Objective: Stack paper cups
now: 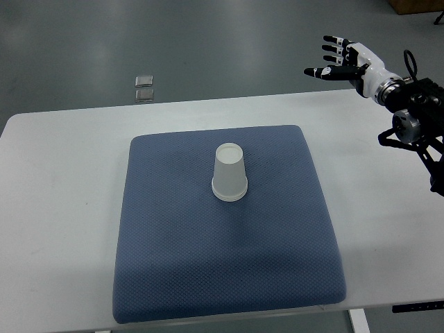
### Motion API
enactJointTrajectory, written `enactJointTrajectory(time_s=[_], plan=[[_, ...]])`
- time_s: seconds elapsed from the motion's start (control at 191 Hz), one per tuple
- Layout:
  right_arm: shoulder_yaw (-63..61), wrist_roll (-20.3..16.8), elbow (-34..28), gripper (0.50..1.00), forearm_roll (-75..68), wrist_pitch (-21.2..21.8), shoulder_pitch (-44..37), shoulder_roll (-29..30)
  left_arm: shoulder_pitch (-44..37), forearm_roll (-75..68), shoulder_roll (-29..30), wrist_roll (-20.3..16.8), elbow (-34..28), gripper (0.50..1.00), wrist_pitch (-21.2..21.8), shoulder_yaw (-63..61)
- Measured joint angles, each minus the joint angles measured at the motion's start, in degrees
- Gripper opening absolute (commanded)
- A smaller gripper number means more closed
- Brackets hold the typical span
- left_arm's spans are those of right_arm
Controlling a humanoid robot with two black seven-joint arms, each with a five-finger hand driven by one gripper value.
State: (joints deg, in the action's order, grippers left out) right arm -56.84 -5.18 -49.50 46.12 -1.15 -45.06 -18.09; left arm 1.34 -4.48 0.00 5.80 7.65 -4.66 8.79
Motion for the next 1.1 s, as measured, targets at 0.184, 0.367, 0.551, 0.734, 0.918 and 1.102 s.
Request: enactJointTrajectory(time_s=[0.184,0.367,0.551,0.734,0.918,1.102], plan=[[-3.4,-0.2,1.2,0.915,-3.0,-1.0,2.4,2.0,0.0,0.0,0.0,0.0,0.0,1.0,0.0,0.0],[-5.2,0.4,1.4,0.915,-3.4,-2.4,4.9,4.1,0.0,0.0,0.0,0.0,0.0,1.0,0.0,0.0],[-5.5,2.4,1.2,0.915,-3.6,-3.2,7.4,4.6,0.0,0.0,0.0,0.0,0.0,1.0,0.0,0.0],[-5.5,6.0,0.9,0.915,-3.7,-5.1,10.3,4.9,0.0,0.0,0.0,0.0,0.0,1.0,0.0,0.0],[-4.9,9.1,0.5,0.915,-5.3,-6.0,11.7,6.1,0.0,0.0,0.0,0.0,0.0,1.0,0.0,0.0],[-4.4,10.4,0.4,0.917,-7.8,-5.8,12.3,6.6,0.0,0.0,0.0,0.0,0.0,1.0,0.0,0.0]])
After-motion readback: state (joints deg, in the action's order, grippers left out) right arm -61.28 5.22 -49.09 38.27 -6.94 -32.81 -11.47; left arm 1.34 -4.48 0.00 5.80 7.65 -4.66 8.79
